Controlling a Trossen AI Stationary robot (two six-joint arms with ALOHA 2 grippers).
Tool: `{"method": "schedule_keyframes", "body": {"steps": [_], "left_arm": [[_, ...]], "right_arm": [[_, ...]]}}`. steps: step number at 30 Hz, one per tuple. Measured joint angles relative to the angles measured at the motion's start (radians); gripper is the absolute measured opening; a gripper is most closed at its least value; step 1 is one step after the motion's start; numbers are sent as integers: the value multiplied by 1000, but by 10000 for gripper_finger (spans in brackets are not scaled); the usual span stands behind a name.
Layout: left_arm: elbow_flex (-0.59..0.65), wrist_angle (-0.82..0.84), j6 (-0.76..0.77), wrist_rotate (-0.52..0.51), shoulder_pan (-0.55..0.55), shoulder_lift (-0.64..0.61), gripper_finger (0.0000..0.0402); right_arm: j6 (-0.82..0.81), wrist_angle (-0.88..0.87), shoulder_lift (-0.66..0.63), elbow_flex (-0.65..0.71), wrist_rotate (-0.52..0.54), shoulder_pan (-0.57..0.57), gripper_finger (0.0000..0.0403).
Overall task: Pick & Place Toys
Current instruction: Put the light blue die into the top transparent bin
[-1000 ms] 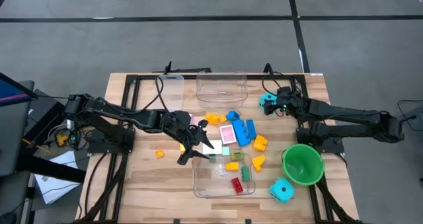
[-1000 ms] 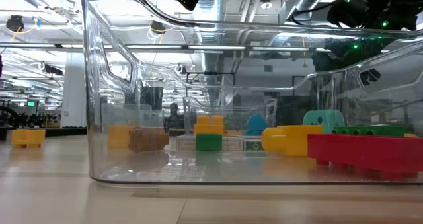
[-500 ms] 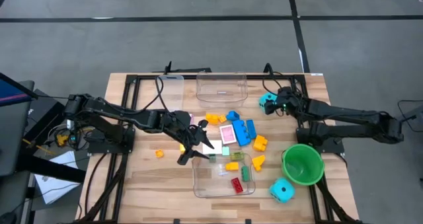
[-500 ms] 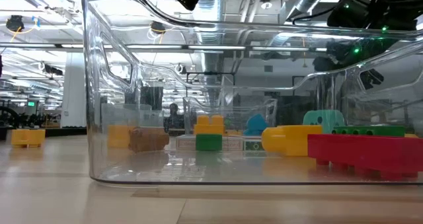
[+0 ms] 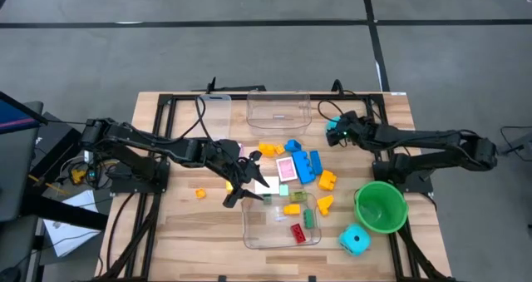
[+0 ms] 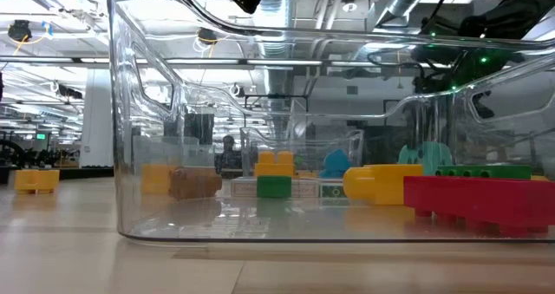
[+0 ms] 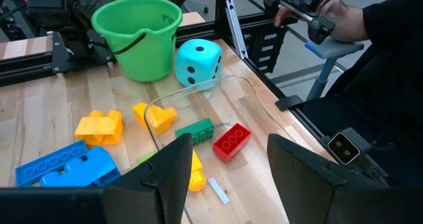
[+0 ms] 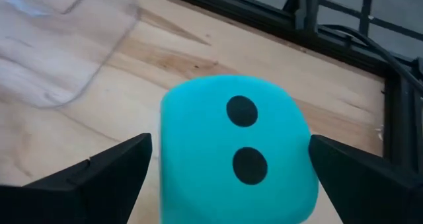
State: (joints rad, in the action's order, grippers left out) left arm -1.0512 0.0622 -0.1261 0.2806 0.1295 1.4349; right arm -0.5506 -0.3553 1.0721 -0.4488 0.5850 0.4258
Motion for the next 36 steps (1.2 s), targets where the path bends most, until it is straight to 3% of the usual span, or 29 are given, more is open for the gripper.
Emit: {"method": "schedule_keyframes", "body": {"steps": [36], "left_arm": [[0,1,0,0,0,0,191]], "right_arm": [[-71,-25,-38,1,-61,48,400]]}}
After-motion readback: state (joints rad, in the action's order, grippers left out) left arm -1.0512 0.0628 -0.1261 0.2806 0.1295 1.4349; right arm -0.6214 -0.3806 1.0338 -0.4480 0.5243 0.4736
